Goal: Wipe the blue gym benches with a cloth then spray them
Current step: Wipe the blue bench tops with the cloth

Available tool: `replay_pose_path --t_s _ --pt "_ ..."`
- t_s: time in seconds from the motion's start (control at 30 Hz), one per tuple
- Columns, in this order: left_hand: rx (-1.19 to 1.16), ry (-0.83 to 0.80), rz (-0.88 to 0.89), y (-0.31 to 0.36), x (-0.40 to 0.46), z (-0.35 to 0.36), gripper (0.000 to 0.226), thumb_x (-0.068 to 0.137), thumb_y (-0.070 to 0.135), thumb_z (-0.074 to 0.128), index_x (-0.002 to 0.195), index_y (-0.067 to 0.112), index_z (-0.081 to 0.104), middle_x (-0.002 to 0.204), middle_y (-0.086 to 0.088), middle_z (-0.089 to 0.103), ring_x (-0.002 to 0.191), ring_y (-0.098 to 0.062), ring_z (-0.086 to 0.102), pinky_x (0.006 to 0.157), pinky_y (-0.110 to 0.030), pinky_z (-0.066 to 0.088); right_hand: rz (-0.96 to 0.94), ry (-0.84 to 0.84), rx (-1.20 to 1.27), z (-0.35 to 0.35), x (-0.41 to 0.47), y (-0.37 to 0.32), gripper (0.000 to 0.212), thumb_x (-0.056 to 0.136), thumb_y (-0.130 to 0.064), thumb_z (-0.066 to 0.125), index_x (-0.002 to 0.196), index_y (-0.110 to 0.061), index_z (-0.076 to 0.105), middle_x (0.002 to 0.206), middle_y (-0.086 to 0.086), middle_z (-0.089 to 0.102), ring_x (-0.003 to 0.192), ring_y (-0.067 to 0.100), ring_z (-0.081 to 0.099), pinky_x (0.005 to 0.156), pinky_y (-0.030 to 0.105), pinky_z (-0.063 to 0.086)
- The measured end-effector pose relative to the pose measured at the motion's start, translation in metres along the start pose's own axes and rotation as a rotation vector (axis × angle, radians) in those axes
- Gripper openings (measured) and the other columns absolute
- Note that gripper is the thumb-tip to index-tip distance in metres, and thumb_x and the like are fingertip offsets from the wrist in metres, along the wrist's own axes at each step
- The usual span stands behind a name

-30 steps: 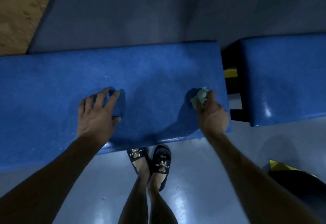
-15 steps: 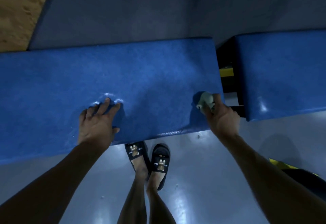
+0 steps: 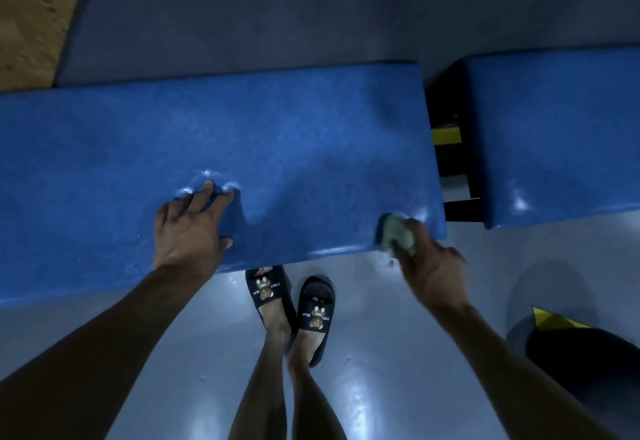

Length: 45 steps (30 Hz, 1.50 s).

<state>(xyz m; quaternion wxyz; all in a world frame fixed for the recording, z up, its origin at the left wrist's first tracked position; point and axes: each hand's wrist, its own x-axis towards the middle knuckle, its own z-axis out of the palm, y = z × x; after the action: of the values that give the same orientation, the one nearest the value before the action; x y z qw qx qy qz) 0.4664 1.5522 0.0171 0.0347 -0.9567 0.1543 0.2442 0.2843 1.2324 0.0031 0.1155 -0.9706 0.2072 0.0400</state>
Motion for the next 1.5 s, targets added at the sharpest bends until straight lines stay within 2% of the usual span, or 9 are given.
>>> replay_pose_path --t_s 0.17,0.3,0.43,0.67,0.87,1.03,1.17,1.37,1.5 --pt "-0.024 0.014 -0.003 0.001 -0.002 0.003 0.082 0.084 0.037 0.070 0.151 0.040 0.023 0.163 0.005 0.017 0.143 -0.032 0.023 0.115 -0.046 0.020 0.459 0.010 0.235 0.020 -0.012 -0.057 0.045 0.092 -0.037 0.058 0.131 -0.020 0.043 0.082 0.013 0.068 0.072 0.037 0.066 0.060 0.029 0.037" --pt "-0.045 0.016 -0.004 0.000 -0.004 0.003 0.081 0.084 0.037 0.070 0.150 0.041 0.024 0.163 0.006 0.016 0.144 -0.031 0.023 0.116 -0.045 0.019 0.000 -0.171 0.243 0.044 -0.027 -0.141 0.044 0.089 -0.047 0.056 0.126 -0.029 0.038 0.077 0.001 0.068 0.062 0.029 0.066 0.057 0.032 0.050" --pt "-0.089 0.000 0.018 -0.006 -0.004 0.001 0.082 0.084 0.039 0.071 0.151 0.042 0.023 0.164 0.009 0.014 0.145 -0.030 0.022 0.115 -0.044 0.020 -0.372 -0.146 0.086 0.031 0.000 -0.121 0.041 0.085 -0.052 0.056 0.119 -0.028 0.051 0.082 -0.001 0.070 0.065 0.027 0.069 0.054 0.032 0.052" --pt "-0.288 0.078 0.088 -0.043 -0.007 -0.006 0.081 0.081 0.014 0.069 0.149 0.040 0.033 0.158 0.007 0.030 0.128 -0.034 0.042 0.108 -0.047 0.034 0.149 -0.053 0.051 -0.021 0.041 0.003 0.036 0.092 -0.047 0.051 0.120 -0.025 0.043 0.086 0.013 0.068 0.072 0.037 0.064 0.061 0.038 0.050" --pt "-0.190 0.102 -0.007 -0.100 -0.023 0.006 0.081 0.078 0.010 0.069 0.149 0.033 0.036 0.158 -0.003 0.028 0.129 -0.039 0.033 0.102 -0.056 0.035 0.356 0.038 0.208 0.034 0.010 -0.098 0.042 0.092 -0.049 0.053 0.125 -0.026 0.044 0.096 0.012 0.068 0.080 0.039 0.065 0.061 0.032 0.042" --pt "-0.171 0.034 0.005 -0.134 -0.030 0.022 0.083 0.084 0.030 0.071 0.151 0.045 0.024 0.163 0.006 0.017 0.136 -0.037 0.026 0.102 -0.055 0.034 -0.003 -0.124 0.262 0.061 -0.026 -0.220 0.047 0.088 -0.038 0.058 0.130 -0.023 0.045 0.091 0.003 0.069 0.070 0.028 0.068 0.059 0.033 0.052" --pt "-0.186 0.071 0.033 -0.142 -0.025 0.022 0.083 0.077 0.035 0.079 0.146 0.046 0.034 0.159 0.005 0.031 0.127 -0.040 0.037 0.100 -0.054 0.038 -0.460 -0.164 0.091 0.040 0.007 -0.183 0.044 0.087 -0.053 0.055 0.126 -0.032 0.052 0.098 -0.003 0.070 0.078 0.025 0.070 0.057 0.030 0.053" --pt "-0.180 0.108 0.076 -0.147 -0.020 0.020 0.080 0.074 0.041 0.080 0.144 0.045 0.040 0.155 0.004 0.037 0.126 -0.039 0.040 0.101 -0.051 0.037 0.325 0.049 0.154 0.023 0.023 -0.124 0.041 0.088 -0.057 0.041 0.117 -0.028 0.040 0.093 0.012 0.069 0.079 0.040 0.064 0.065 0.040 0.051" --pt "-0.170 0.120 0.105 -0.153 -0.020 0.021 0.078 0.077 0.045 0.076 0.145 0.044 0.039 0.156 0.006 0.035 0.126 -0.039 0.040 0.104 -0.051 0.034 0.381 0.023 0.224 0.065 -0.010 -0.214 0.046 0.093 -0.053 0.047 0.131 -0.027 0.041 0.101 0.009 0.068 0.083 0.035 0.067 0.066 0.036 0.049"
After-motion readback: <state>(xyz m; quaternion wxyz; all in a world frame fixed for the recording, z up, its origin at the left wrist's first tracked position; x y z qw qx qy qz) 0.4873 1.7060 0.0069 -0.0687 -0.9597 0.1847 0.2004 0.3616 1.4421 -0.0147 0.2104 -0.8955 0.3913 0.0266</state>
